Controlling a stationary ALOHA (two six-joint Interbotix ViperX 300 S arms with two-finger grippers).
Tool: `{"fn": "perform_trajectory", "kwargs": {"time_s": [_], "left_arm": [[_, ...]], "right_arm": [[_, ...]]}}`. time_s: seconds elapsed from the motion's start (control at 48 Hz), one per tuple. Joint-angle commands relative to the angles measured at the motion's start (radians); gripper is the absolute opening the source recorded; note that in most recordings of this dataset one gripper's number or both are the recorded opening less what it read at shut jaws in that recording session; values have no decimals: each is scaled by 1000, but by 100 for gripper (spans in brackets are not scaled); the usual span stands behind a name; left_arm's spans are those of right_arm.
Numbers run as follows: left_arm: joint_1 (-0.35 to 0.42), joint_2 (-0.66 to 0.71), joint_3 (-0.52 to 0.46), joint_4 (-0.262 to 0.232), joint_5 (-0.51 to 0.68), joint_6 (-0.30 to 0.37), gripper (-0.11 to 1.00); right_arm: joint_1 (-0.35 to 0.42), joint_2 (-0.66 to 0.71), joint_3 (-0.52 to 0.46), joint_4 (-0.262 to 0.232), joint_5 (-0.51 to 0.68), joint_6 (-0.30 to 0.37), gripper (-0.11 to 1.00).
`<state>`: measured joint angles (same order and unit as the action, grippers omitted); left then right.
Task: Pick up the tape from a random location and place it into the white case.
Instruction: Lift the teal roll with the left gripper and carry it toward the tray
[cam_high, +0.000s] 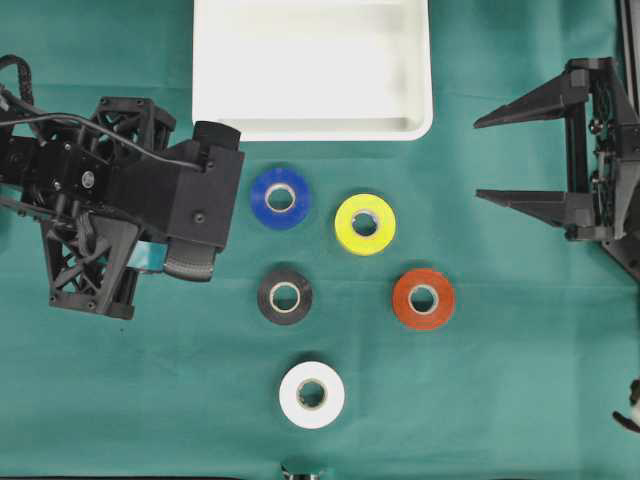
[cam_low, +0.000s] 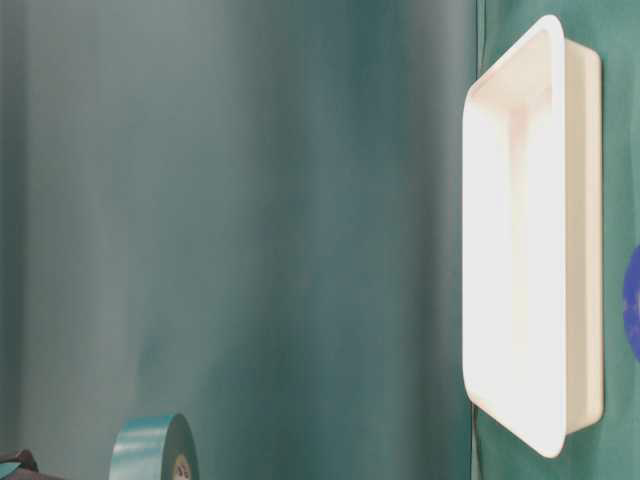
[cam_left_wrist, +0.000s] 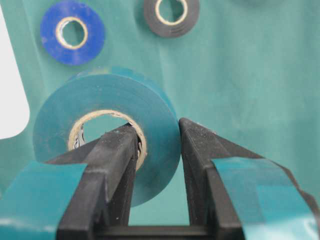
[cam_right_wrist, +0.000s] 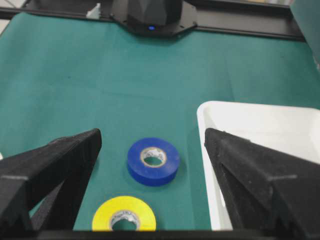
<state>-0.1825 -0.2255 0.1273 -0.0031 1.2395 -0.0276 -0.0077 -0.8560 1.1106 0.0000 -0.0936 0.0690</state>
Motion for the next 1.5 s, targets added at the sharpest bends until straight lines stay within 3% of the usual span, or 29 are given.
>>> {"fn": "perform_trajectory", "kwargs": {"time_s": [0.0,0.438,0.667,1.481], "left_arm": [[3,-25,-26,3,-3,2,21],[5,-25,-25,3,-3,2,21],[43,-25,-21,3,-8,2,21],[454,-60,5,3,15,115,21]], "right_arm": [[-2,3,-26,0,-3,3,92],[0,3,-26,-2,-3,3,92],[0,3,-26,-2,-3,3,92],[0,3,-26,0,8,3,92]]}}
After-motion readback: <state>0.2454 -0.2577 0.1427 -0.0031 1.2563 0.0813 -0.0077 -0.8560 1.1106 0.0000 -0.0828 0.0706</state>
